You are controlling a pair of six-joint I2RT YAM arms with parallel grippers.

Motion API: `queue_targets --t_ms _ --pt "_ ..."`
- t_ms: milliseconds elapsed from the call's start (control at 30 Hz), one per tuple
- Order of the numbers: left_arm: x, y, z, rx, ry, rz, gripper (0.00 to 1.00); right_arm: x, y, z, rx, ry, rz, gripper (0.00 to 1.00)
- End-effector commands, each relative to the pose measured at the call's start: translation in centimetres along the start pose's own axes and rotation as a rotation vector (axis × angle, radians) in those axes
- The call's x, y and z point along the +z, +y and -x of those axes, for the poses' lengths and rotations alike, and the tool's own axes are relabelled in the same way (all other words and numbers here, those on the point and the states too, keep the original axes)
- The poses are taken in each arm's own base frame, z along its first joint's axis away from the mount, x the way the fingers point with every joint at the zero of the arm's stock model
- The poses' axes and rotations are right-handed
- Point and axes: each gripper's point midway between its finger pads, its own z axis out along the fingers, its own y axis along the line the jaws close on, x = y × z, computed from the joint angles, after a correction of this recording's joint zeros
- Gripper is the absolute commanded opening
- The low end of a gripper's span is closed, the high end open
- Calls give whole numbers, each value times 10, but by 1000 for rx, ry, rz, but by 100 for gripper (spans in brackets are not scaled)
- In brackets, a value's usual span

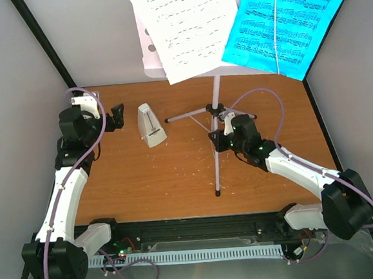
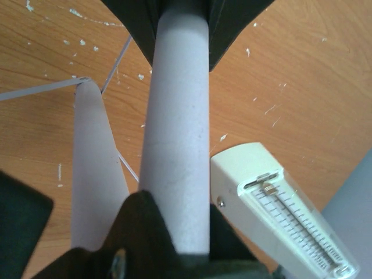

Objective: Pack up the instrument practice props

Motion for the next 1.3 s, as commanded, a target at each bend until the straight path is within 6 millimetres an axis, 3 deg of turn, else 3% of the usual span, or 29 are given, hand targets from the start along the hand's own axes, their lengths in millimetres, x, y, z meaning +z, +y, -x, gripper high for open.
queue_targets --t_ms 0,300,533,600,800,867,1000,1100,1267 --pt "0 -8 2 12 -9 -42 100 -13 22 9 -117 -34 96 3" --pt "2 -5 1 9 -2 -27 99 4 11 14 -169 -7 108 3" --pt "-3 4 3 5 -21 31 99 4 -7 22 -189 -10 83 3" --pt "-7 3 11 13 -64 35 100 4 -6 23 -185 -12 102 15" --pt "-26 -6 35 5 -180 6 99 -16 2 42 -183 -71 102 74" --pt "-31 -15 42 4 -201 -39 100 -26 -2 47 -185 -106 65 85" --pt "-37 -35 50 -17 -198 -147 99 -48 -5 49 -190 -139 20 97" --pt "-44 -51 58 -50 -193 -235 96 -68 4 52 -132 -130 36 100" --pt "-63 -80 80 -102 -218 -393 96 -109 52 54 -113 -109 250 100"
